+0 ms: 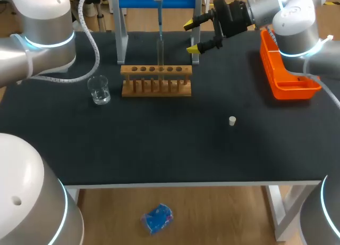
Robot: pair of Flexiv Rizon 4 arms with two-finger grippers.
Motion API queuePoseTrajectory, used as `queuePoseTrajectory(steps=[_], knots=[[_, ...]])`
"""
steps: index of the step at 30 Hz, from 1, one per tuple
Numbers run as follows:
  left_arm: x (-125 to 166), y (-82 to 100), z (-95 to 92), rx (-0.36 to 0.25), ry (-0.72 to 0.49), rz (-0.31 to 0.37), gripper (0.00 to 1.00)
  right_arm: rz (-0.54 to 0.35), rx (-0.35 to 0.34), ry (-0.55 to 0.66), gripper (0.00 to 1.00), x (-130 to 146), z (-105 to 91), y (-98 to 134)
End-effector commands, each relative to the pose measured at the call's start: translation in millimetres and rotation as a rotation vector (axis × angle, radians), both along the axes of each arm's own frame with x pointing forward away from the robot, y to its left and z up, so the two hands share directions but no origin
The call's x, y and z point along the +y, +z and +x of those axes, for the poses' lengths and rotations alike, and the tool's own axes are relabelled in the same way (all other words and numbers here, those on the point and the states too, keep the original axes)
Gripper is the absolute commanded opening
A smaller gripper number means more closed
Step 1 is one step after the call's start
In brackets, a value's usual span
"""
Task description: Invert the test tube, pick up the pipette, mount the tip to pipette, aspirate from beaker and dispense into the tube, eject the tip, return the pipette, and cap with the stopper.
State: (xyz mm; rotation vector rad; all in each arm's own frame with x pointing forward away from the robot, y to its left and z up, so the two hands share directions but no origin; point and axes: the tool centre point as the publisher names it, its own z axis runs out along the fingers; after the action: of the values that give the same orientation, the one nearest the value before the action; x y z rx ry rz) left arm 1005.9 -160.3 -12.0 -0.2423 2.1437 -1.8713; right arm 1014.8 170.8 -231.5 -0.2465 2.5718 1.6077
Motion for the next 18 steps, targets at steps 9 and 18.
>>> queuePoseTrajectory(steps=[9, 18], knots=[[2.0, -5.8, -2.7, 0.01, 0.009, 0.013, 0.0, -0.002, 0.001, 0.003, 1.0, -0.5, 0.9, 0.1], [3.2, -9.8, -2.5, 0.014, 0.017, 0.043, 0.0, -0.002, 0.001, 0.003, 1.0, -0.5, 0.9, 0.1]])
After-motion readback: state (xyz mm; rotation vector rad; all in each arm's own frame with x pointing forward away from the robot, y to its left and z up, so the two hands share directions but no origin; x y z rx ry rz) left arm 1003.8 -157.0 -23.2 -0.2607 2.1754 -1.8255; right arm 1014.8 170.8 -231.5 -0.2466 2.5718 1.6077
